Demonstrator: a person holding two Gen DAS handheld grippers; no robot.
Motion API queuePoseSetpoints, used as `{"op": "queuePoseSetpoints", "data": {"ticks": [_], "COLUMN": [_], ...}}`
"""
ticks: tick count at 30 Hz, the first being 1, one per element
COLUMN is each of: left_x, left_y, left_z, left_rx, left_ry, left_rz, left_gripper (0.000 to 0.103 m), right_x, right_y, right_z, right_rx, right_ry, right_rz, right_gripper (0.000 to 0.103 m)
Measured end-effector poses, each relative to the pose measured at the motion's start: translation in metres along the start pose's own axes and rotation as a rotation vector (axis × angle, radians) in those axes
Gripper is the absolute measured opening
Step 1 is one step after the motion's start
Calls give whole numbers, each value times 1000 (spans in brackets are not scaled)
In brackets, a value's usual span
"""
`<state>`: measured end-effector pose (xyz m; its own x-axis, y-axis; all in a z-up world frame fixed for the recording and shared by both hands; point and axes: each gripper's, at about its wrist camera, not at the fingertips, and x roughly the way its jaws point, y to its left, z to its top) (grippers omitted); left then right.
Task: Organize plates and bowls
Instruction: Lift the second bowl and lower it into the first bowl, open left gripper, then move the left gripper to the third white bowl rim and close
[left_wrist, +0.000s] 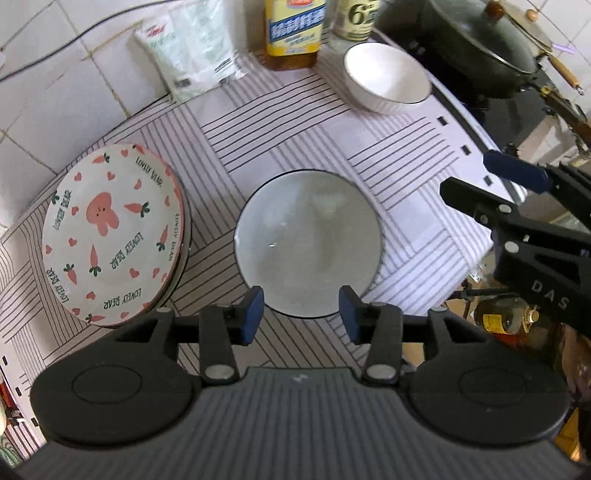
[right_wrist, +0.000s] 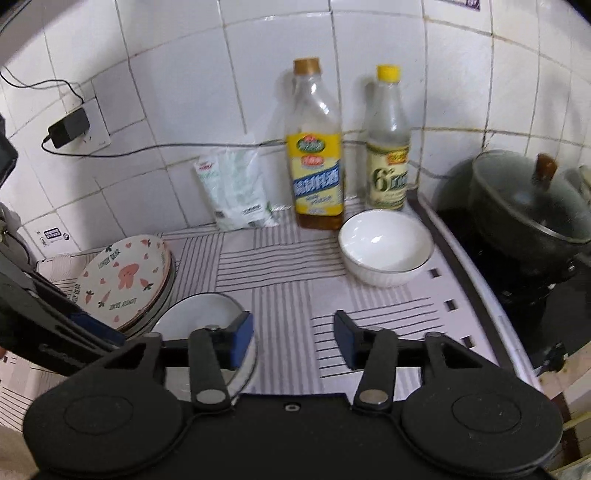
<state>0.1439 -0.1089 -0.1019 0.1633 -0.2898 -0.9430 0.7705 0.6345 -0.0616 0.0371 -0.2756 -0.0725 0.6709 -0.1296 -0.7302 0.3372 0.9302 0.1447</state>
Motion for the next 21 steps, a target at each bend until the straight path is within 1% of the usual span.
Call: {"op": "queuePoseSetpoints", "data": {"ticks": [7,10,11,13,15,17,19,20,21], "left_x": [-18,-19,-18,-17,-13,-7,-2,0,4], "left_y": [-22,-32,-35,-42,-45,-46,-48,-50,-53], "left_z": [10,21,24,32,40,50,62,67,73], "left_rx": [11,14,17,29,34,10,-15,-16,-8], "left_ry": [-38,-45,-44,-47,-46,-39,-42,-56,-67], "left_rz": [-8,5,16,33,44,51,51,66,85], "left_gripper": [51,60,64,66,71,72,77,81,81], "right_x": [-20,-23,-23,-20,-15,-7,5,11,17], "right_y": [-21,-34,-40,-50,-61,-72,-82,-85,-89], "right_z": [7,11,12,14,15,15,15,13,11], "right_rx": [-88,-99,-99,-91,-81,-79,-73,-78,-97], "right_ry": [-12,-16,-16,-10,-14,-21,-8,-6,0], "right_rz": [-15,3,6,18,38,58,64,78,102], "right_gripper": [60,63,64,68,73,73,73,73,73]}}
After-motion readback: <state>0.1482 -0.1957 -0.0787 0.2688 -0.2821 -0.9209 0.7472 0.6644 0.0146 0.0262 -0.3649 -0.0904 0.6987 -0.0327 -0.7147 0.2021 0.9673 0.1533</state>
